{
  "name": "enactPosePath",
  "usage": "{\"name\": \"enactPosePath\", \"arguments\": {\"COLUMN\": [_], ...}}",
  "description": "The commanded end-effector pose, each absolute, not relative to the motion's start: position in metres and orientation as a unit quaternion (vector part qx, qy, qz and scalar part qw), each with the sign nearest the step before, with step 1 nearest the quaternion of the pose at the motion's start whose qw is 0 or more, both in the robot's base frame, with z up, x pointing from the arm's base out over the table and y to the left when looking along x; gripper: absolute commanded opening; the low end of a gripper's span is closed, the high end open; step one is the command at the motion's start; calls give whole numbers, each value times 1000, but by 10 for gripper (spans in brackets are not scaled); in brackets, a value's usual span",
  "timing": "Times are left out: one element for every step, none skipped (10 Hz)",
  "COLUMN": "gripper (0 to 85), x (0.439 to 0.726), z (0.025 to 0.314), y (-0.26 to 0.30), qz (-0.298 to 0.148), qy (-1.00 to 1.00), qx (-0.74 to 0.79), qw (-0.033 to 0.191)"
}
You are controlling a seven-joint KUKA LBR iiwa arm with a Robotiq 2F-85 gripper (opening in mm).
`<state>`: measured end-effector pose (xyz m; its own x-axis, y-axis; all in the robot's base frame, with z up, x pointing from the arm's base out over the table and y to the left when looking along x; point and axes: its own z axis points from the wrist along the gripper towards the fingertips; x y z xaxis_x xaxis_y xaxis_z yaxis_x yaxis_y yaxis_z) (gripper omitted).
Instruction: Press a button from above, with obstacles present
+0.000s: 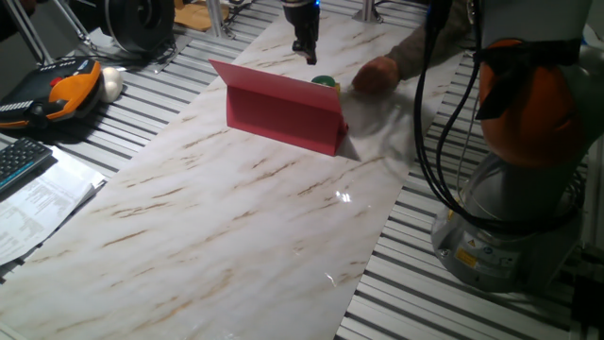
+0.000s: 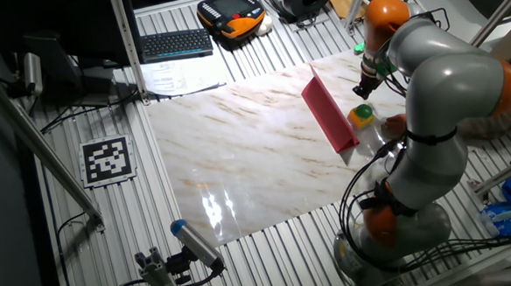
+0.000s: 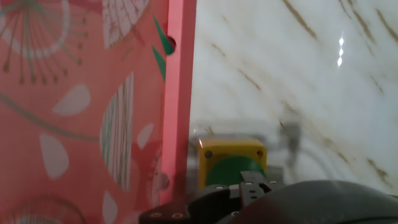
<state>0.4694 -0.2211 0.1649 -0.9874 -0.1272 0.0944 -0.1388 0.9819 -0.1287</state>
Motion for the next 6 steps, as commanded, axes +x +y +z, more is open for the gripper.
{"name": "enactPosePath", "arguments": {"gripper": [0,0,0,0,0,0], "x": [463,458,456,453,454,455], "z": [166,164,159,151,144,142], "y": [-222,-221,-219,-219,-221,-224], "qz": [68,67,71,75,69,70], "qy": [-995,-995,-995,-995,-995,-995], "qx": [66,64,64,67,69,71], "qw": [41,36,29,22,20,16]}}
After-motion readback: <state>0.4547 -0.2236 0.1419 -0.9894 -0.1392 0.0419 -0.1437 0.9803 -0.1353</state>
